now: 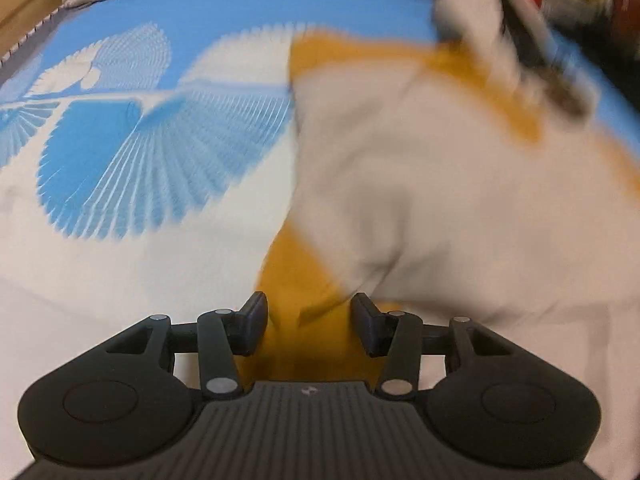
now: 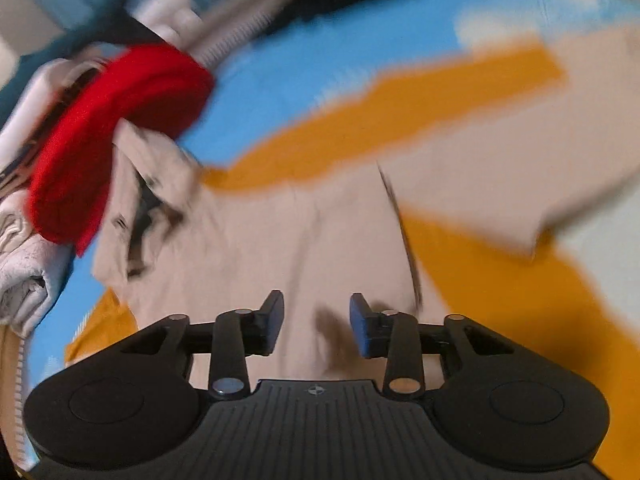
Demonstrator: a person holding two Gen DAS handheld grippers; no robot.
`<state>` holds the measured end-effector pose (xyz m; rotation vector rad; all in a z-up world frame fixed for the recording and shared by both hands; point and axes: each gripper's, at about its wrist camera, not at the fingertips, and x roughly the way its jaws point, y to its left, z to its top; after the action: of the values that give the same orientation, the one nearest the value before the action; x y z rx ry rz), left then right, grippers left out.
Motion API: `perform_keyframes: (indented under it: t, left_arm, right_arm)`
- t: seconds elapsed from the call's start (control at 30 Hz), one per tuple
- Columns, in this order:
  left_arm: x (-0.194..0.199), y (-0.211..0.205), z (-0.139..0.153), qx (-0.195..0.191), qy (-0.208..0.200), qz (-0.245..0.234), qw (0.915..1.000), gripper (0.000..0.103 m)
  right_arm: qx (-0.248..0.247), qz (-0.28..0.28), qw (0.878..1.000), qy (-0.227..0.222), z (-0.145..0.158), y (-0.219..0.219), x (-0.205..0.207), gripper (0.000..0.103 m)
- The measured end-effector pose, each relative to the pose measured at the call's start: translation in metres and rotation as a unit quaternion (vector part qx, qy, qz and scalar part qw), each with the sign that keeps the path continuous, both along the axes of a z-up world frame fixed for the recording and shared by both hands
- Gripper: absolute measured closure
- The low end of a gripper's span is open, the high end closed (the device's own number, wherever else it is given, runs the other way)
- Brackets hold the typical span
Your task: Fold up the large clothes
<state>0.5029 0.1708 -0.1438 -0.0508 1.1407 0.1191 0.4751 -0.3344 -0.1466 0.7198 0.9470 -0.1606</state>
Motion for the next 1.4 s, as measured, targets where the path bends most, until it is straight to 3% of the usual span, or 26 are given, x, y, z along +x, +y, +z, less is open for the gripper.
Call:
perform_keyframes:
  t: [0.1, 0.27, 0.3, 0.37, 0.47, 0.53, 0.63, 0.7, 0.77, 0.87, 0.97, 1.1, 1.17, 1.23, 1.33, 1.4]
  left_arm:
    - [-0.001, 0.005, 0.01, -0.009, -0.016, -0.001, 0.9998, 0.049]
    - [-0.003, 0.017, 0.033, -0.046, -0.064, 0.013, 0.9968, 0.048]
    - [-0.005, 0.02, 0.037, -0.056, -0.078, 0.022, 0.9952, 0.048]
    - [-0.006, 0.024, 0.045, -0.081, -0.103, 0.036, 0.9907, 0.048]
    - [0.0, 0.018, 0.058, -0.106, -0.13, 0.039, 0.985, 0.048]
    - [0.0, 0.011, 0.056, -0.1, -0.127, 0.019, 0.9866, 0.048]
    - [0.006, 0.004, 0.03, -0.056, -0.058, 0.006, 0.9967, 0.048]
    - [0.006, 0.003, 0.014, -0.037, -0.02, 0.003, 0.9991, 0.048]
    - [0.006, 0.004, 0.015, -0.031, -0.022, 0.005, 0.9993, 0.048]
    - [0.005, 0.005, 0.033, -0.044, -0.064, 0.008, 0.997, 0.048]
    - [0.005, 0.007, 0.038, -0.055, -0.087, 0.006, 0.9946, 0.048]
    - [0.005, 0.016, 0.005, -0.032, -0.017, 0.038, 0.9986, 0.049]
    - [0.005, 0.017, 0.01, -0.026, -0.023, 0.046, 0.9984, 0.05]
    - [0.003, 0.009, 0.026, -0.004, -0.061, 0.033, 0.9976, 0.052]
    - [0.002, 0.001, 0.041, -0.058, -0.111, 0.011, 0.992, 0.052]
    - [0.003, -0.003, 0.035, -0.089, -0.103, 0.001, 0.9907, 0.052]
  right_arm:
    - [0.01, -0.015, 0.999, 0.032, -0.014, -0.003, -0.004, 0.064]
    - [0.029, -0.018, 0.999, 0.014, -0.012, -0.006, 0.0, 0.061]
    - [0.027, -0.013, 1.0, 0.009, -0.011, -0.006, 0.001, 0.067]
    - [0.016, -0.012, 1.0, -0.013, -0.005, -0.011, 0.002, 0.098]
    - [-0.02, -0.022, 0.997, -0.071, 0.017, -0.015, 0.006, 0.099]
    - [-0.063, -0.036, 0.993, -0.097, 0.032, -0.019, 0.001, 0.099]
    - [-0.104, -0.043, 0.989, -0.095, 0.035, -0.018, 0.001, 0.097]
    - [-0.114, -0.046, 0.99, -0.068, 0.029, -0.018, 0.003, 0.089]
    - [-0.135, -0.06, 0.987, -0.06, 0.028, -0.016, 0.002, 0.089]
    - [-0.162, -0.064, 0.981, -0.079, 0.038, -0.012, 0.0, 0.089]
    - [-0.138, -0.03, 0.984, -0.105, 0.038, -0.007, 0.002, 0.088]
    - [-0.065, 0.021, 0.995, -0.068, 0.016, -0.002, 0.014, 0.079]
    - [-0.065, 0.026, 0.997, -0.043, 0.008, -0.001, 0.016, 0.079]
    - [-0.075, 0.028, 0.996, -0.035, 0.007, 0.0, 0.017, 0.079]
    - [-0.076, 0.035, 0.995, -0.048, 0.011, 0.002, 0.014, 0.078]
    - [-0.077, 0.043, 0.995, -0.048, 0.008, 0.003, 0.015, 0.075]
